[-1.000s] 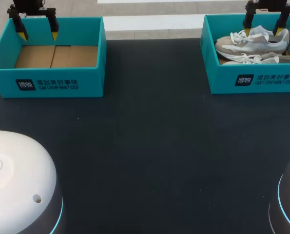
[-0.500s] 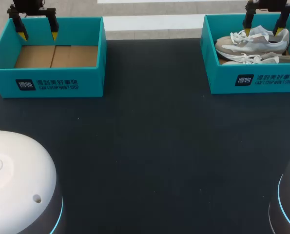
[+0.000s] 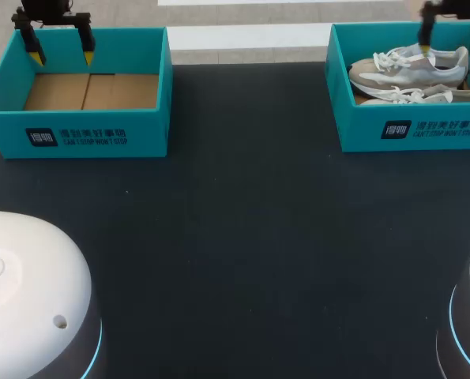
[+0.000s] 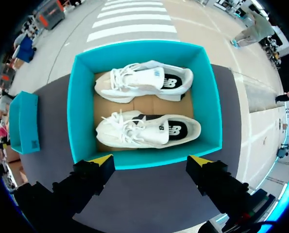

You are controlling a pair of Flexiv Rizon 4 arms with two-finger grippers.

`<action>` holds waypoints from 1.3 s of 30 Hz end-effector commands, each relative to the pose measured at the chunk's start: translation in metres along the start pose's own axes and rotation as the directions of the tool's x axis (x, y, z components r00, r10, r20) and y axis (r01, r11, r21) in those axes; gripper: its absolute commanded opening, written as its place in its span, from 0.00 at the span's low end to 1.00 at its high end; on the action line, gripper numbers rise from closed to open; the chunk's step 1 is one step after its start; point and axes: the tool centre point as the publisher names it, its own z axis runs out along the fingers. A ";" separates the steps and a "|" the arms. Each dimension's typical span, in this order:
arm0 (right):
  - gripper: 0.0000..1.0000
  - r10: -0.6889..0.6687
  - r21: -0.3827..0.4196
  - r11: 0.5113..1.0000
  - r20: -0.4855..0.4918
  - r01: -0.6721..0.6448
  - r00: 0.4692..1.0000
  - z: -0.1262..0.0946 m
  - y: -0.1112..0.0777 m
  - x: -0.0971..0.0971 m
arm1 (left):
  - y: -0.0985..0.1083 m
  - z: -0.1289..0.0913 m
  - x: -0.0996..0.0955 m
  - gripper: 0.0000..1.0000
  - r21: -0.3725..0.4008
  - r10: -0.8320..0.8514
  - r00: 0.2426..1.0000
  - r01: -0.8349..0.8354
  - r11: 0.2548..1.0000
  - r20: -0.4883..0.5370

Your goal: Take the shoe out of the shoebox, open the shoe tongue, remove and reinsert the insole, then place the shoe into the shoebox

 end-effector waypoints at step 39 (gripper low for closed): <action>0.40 0.007 -0.022 1.000 0.039 -0.006 0.999 0.129 0.027 -0.102 | 0.000 0.000 0.000 1.00 0.000 0.000 1.000 0.000 1.000 0.001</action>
